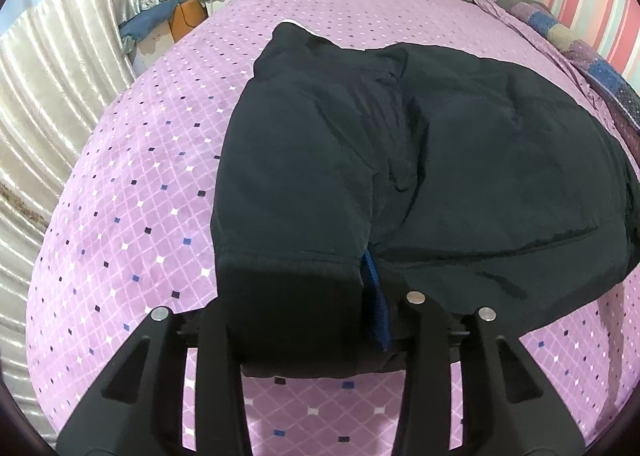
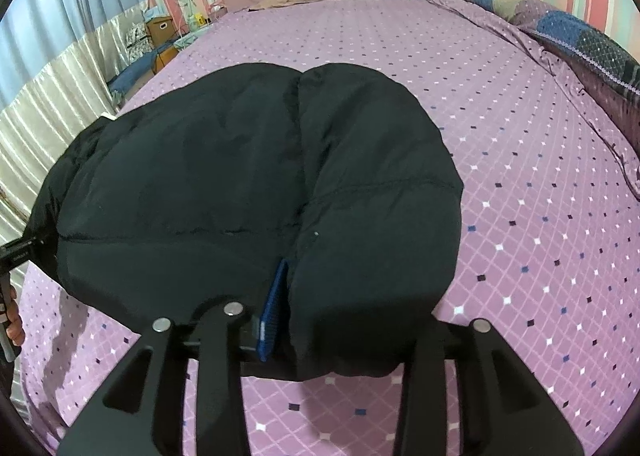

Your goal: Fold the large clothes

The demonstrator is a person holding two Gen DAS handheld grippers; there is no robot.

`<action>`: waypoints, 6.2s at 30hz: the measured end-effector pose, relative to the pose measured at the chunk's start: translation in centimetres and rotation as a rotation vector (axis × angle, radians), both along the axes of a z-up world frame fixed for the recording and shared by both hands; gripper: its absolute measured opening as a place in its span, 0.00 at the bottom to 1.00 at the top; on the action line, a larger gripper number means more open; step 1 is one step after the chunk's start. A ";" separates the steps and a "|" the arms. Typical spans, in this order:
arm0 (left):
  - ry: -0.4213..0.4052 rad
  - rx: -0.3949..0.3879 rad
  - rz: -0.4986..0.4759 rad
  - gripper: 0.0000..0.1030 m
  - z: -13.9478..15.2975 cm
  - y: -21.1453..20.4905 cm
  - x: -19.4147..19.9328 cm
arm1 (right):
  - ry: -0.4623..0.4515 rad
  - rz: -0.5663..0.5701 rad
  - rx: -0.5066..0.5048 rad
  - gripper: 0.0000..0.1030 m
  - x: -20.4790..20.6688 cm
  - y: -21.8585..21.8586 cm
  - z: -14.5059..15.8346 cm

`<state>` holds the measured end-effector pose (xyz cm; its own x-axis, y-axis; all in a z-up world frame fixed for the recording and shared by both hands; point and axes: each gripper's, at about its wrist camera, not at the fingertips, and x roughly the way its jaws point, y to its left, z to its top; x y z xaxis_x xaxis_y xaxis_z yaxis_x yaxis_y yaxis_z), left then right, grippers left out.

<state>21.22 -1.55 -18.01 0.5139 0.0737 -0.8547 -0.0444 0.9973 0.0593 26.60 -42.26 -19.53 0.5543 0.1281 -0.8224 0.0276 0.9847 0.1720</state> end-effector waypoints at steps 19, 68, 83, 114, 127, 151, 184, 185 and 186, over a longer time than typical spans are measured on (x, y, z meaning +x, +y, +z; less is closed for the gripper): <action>0.022 -0.078 0.053 0.46 0.6 1.0 -1.4 | 0.014 -0.065 0.003 0.60 -2.0 -2.2 0.8; 0.014 -0.076 0.159 0.97 -5.0 5.6 1.2 | -0.035 -0.155 -0.020 0.70 -0.8 -4.8 -4.7; -0.023 0.002 0.113 0.97 -0.4 3.0 -0.9 | -0.168 -0.155 0.043 0.84 -4.0 -4.5 -0.3; -0.245 0.029 0.007 0.97 15.9 -11.2 -12.1 | -0.273 -0.072 -0.026 0.98 -15.1 10.4 16.2; -0.288 0.018 -0.020 0.97 19.3 -11.5 -15.2 | -0.329 -0.057 -0.077 0.98 -16.5 12.7 20.4; -0.322 0.004 -0.027 0.97 21.0 -10.7 -16.7 | -0.332 -0.088 -0.123 0.98 -16.3 13.1 22.0; -0.323 -0.012 -0.034 0.97 21.3 -10.1 -16.4 | -0.329 -0.118 -0.132 0.98 -16.6 13.4 22.2; -0.323 -0.009 -0.034 0.97 21.3 -10.1 -16.4 | -0.329 -0.118 -0.132 0.98 -16.6 13.4 22.2; -0.323 -0.007 -0.034 0.97 21.3 -10.2 -16.4 | -0.329 -0.119 -0.131 0.98 -16.6 13.4 22.2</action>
